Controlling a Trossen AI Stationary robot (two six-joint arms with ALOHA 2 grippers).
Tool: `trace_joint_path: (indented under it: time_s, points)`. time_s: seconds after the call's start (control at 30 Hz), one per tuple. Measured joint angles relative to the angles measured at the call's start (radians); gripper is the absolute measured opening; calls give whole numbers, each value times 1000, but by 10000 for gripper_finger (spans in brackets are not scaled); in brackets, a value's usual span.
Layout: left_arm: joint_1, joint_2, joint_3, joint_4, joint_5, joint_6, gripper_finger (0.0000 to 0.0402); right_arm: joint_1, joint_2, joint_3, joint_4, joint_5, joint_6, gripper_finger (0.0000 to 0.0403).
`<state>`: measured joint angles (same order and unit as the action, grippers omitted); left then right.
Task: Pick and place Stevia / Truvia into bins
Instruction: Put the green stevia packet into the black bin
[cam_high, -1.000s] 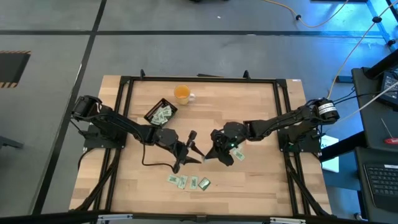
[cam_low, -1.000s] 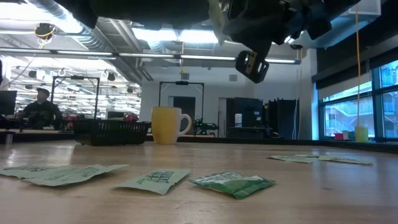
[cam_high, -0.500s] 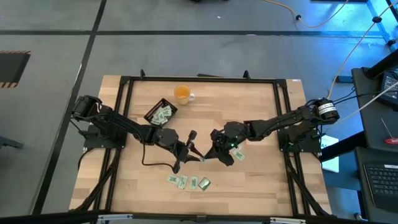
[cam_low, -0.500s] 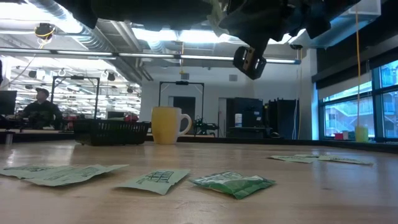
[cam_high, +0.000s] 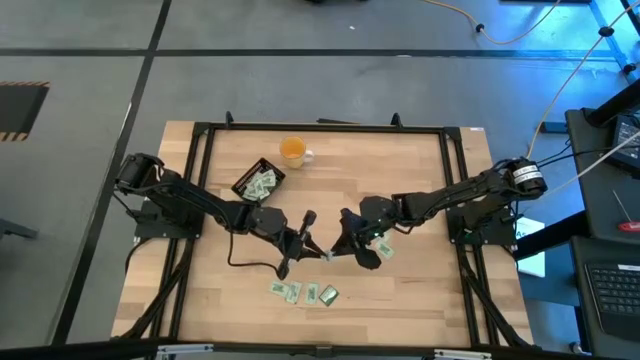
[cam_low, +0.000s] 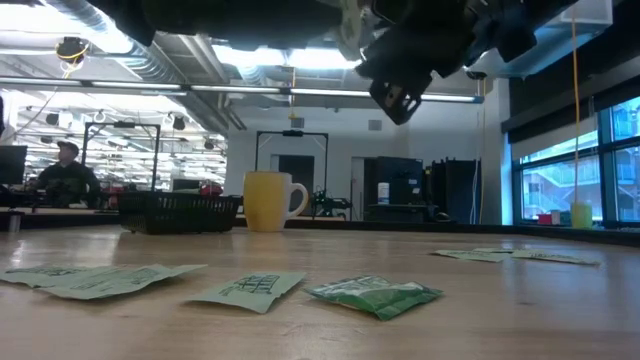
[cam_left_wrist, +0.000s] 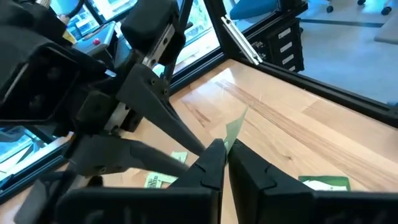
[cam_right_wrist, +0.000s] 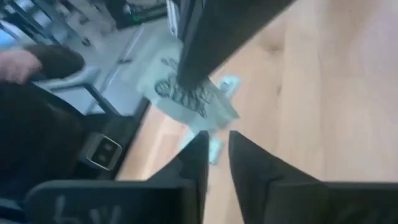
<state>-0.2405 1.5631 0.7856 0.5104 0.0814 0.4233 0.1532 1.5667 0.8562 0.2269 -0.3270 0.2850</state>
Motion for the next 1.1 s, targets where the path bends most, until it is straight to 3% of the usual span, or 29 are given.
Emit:
trace_joint_path:
  time_s: [0.17,0.3,0.43,0.6,0.7,0.93,1.1]
  points:
    - [-1,0,0,-49,-77,-1,9,0,-56,0,-173,134,-31,113]
    - [0,0,0,-171,-347,-26,7,0,-94,0,-367,242,55,124]
    - [0,0,0,-350,-635,-85,12,4,-95,-6,-514,252,122,125]
    - [0,-9,0,-585,-874,-190,12,22,-95,-13,-654,376,234,125]
    - [1,-28,0,-741,-928,-314,7,24,-94,-13,-705,438,270,126]
    - [1,-57,0,-1070,-1061,-667,11,24,-94,-13,-713,439,286,126]
    - [3,-58,0,-1216,-1080,-868,7,24,-94,-13,-707,440,287,126]
